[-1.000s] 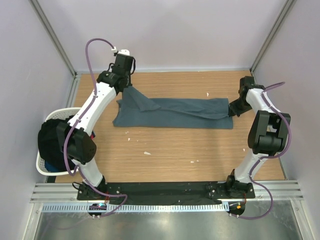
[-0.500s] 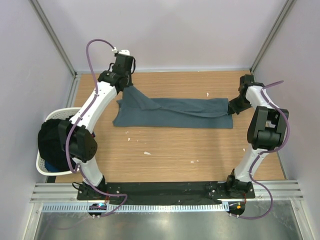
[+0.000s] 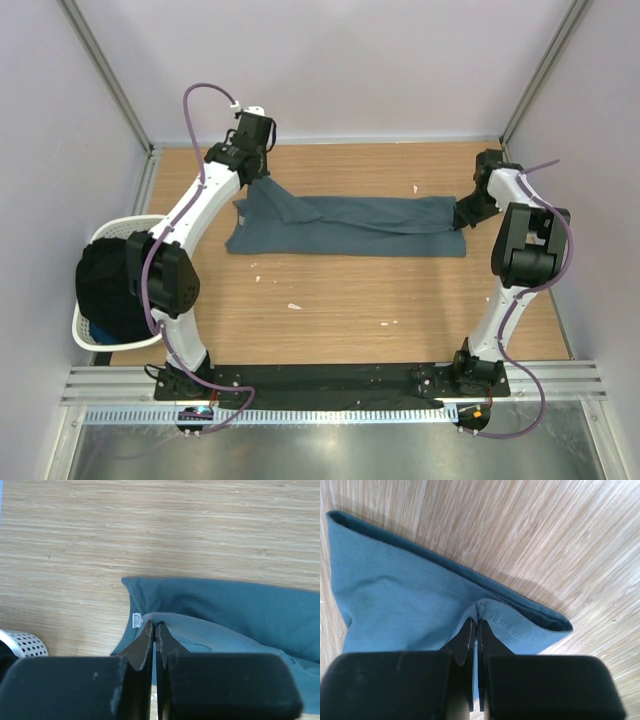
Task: Fold and stack the t-shirts
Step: Fold the tshirt
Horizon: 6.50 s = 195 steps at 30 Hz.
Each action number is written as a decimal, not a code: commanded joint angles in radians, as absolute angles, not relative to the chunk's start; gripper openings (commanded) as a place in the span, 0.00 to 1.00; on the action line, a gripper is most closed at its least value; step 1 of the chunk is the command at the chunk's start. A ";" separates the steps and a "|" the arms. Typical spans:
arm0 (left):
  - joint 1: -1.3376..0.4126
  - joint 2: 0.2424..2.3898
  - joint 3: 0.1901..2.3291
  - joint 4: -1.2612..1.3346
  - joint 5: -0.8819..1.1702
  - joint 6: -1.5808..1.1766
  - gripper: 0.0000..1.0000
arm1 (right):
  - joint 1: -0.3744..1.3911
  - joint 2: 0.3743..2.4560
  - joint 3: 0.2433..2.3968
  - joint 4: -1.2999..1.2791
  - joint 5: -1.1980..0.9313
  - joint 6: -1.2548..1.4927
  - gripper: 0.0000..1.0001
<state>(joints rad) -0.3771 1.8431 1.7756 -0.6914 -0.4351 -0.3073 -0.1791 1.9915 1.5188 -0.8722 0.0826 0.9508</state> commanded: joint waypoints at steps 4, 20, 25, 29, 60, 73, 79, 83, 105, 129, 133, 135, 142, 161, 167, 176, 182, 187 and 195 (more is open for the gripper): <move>-0.370 1.868 1.761 -0.641 -0.457 -0.313 0.00 | -0.183 2.011 1.581 -0.876 0.083 0.933 0.06; -0.371 1.910 1.752 -0.609 -0.391 -0.333 0.00 | -0.183 2.019 1.718 -0.910 0.072 0.816 0.48; -0.371 1.908 1.749 -0.614 -0.397 -0.345 0.00 | -0.183 1.983 1.775 -0.925 0.097 0.764 0.59; -0.370 1.895 1.749 -0.635 -0.390 -0.391 0.00 | -0.160 1.941 1.779 -0.907 0.057 0.721 0.59; -0.356 1.779 1.417 -0.637 -0.290 -0.890 0.00 | 0.598 2.235 1.922 -0.555 -0.101 0.890 0.45; -0.307 1.784 1.384 -0.581 -0.233 -0.871 0.00 | 0.643 2.312 1.962 -0.491 -0.055 0.997 0.47; -0.293 1.790 1.385 -0.571 -0.221 -0.861 0.00 | 0.652 2.353 2.014 -0.520 -0.057 1.009 0.47; -0.285 1.795 1.385 -0.566 -0.213 -0.859 0.00 | 0.663 2.359 2.046 -0.563 -0.081 1.011 0.49; -0.275 1.807 1.381 -0.552 -0.206 -0.859 0.00 | 0.681 2.414 2.149 -0.684 -0.037 0.956 0.54; -0.265 1.802 1.376 -0.543 -0.201 -0.854 0.00 | 0.678 2.342 2.204 -0.773 0.048 0.827 0.01; -0.261 1.796 1.376 -0.541 -0.195 -0.854 0.00 | 0.669 2.312 2.221 -0.833 0.037 0.787 0.02; -0.261 1.792 1.377 -0.543 -0.187 -0.856 0.00 | 0.661 2.280 2.218 -0.866 0.038 0.767 0.01; -0.261 1.782 1.387 -0.554 -0.176 -0.856 0.00 | 0.608 2.192 2.152 -0.891 -0.046 0.735 0.01; -0.259 1.796 1.325 -0.591 -0.179 -0.838 0.00 | 0.563 2.177 1.973 -0.907 -0.067 0.614 0.01; -0.259 1.838 1.292 -0.574 -0.184 -0.841 0.00 | 0.563 2.180 1.977 -0.836 -0.141 0.581 0.01; -0.261 1.879 1.327 -0.522 -0.245 -0.760 0.19 | 0.578 2.209 1.999 -0.710 -0.229 0.578 0.01; -0.258 1.807 1.384 -0.523 -0.258 -0.718 0.62 | 0.581 2.318 2.042 -0.689 -0.212 0.578 0.01; -0.259 1.787 1.436 -0.486 -0.180 -0.747 0.63 | 0.580 2.375 2.029 -0.713 -0.131 0.549 0.01; -0.258 1.868 1.408 -0.400 -0.034 -0.874 0.26 | 0.561 2.421 1.979 -0.719 -0.078 0.552 0.01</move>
<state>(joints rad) -0.2649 1.8397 1.4174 -0.4641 -0.1097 -0.8131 0.5720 2.3909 2.0098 -0.7025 -0.1490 0.5724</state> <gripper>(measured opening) 0.289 0.026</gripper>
